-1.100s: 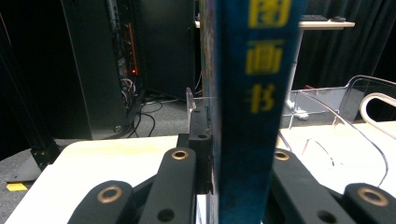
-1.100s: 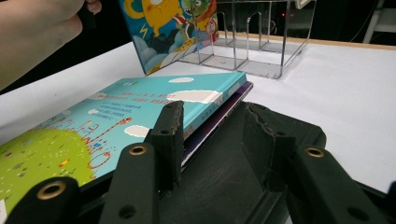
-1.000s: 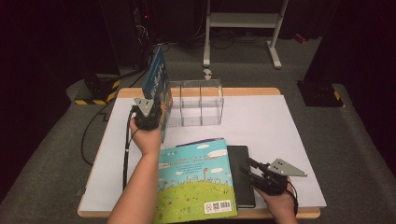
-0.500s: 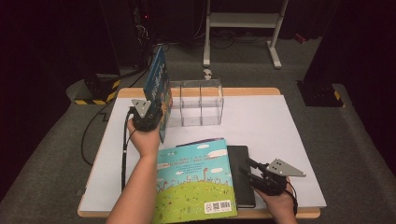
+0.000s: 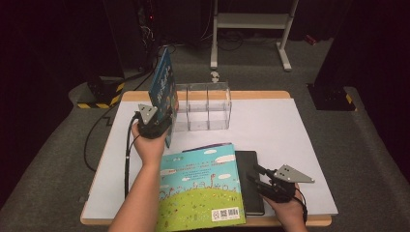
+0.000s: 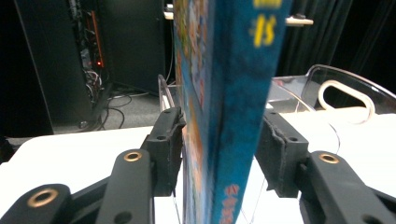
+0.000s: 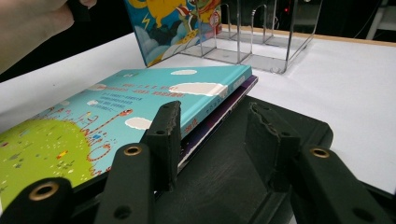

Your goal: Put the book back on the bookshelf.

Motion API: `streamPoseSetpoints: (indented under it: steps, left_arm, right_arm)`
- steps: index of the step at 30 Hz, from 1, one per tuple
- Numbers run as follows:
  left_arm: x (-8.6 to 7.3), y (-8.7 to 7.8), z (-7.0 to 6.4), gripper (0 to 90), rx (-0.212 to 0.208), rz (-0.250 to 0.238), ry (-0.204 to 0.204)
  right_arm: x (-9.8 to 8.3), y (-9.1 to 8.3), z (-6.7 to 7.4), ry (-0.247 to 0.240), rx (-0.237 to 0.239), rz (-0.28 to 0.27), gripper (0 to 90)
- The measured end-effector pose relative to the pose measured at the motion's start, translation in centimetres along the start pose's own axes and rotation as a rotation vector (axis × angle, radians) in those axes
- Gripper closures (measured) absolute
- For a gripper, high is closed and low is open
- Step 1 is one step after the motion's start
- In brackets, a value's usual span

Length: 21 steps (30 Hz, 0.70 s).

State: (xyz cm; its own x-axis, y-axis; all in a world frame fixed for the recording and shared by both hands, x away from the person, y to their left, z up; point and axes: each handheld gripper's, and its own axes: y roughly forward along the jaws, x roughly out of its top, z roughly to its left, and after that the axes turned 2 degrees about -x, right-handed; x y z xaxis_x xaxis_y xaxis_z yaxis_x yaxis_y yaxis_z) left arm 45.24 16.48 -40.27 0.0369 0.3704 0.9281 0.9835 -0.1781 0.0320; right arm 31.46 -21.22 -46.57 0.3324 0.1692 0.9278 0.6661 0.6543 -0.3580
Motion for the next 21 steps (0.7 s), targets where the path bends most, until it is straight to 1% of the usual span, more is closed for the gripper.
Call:
streamPoseSetpoints:
  steps: [3,4,5,8,9,12,14,17,19,20,21]
  left_arm:
    - [0.0,-0.2,0.2,45.9,-0.011,0.022,-0.002]
    - [0.0,-0.2,0.2,44.4,-0.013,0.016,-0.014]
    - [0.0,-0.3,0.3,43.0,-0.016,0.022,-0.017]
    - [0.0,-0.4,0.5,36.4,-0.023,0.052,-0.027]
    - [0.0,-0.5,0.5,36.0,-0.025,0.062,-0.032]
    - [0.0,-0.8,0.7,31.9,-0.019,0.072,-0.023]
    - [0.0,-1.0,0.7,28.2,-0.02,0.078,-0.024]
    - [-0.2,-1.4,0.7,26.7,-0.032,0.09,-0.012]
    - [-0.3,-1.6,0.8,25.6,-0.034,0.101,-0.028]
    - [-0.3,-1.8,1.0,25.1,-0.035,0.116,-0.022]
    - [-0.4,-1.9,1.0,24.5,-0.041,0.118,-0.025]
  right_arm:
    - [0.0,0.0,0.1,-0.004,0.0,0.002,54.7]
    - [0.0,0.0,0.1,-0.005,-0.001,0.003,54.7]
    - [0.0,0.0,0.1,-0.003,0.001,0.006,54.8]
    - [0.0,0.1,0.1,-0.004,0.01,0.01,55.3]
    - [0.0,0.1,0.1,-0.007,0.01,0.011,55.0]
    - [0.0,0.2,0.1,-0.01,0.008,0.013,54.7]
    - [0.0,0.2,0.1,-0.012,0.005,0.014,53.9]
    - [0.0,0.2,0.1,-0.012,-0.003,0.016,52.3]
    - [0.0,0.2,0.0,-0.009,-0.007,0.016,50.9]
    - [0.0,0.2,0.0,-0.007,-0.008,0.016,50.4]
    - [0.0,0.2,0.0,-0.008,-0.01,0.016,50.0]
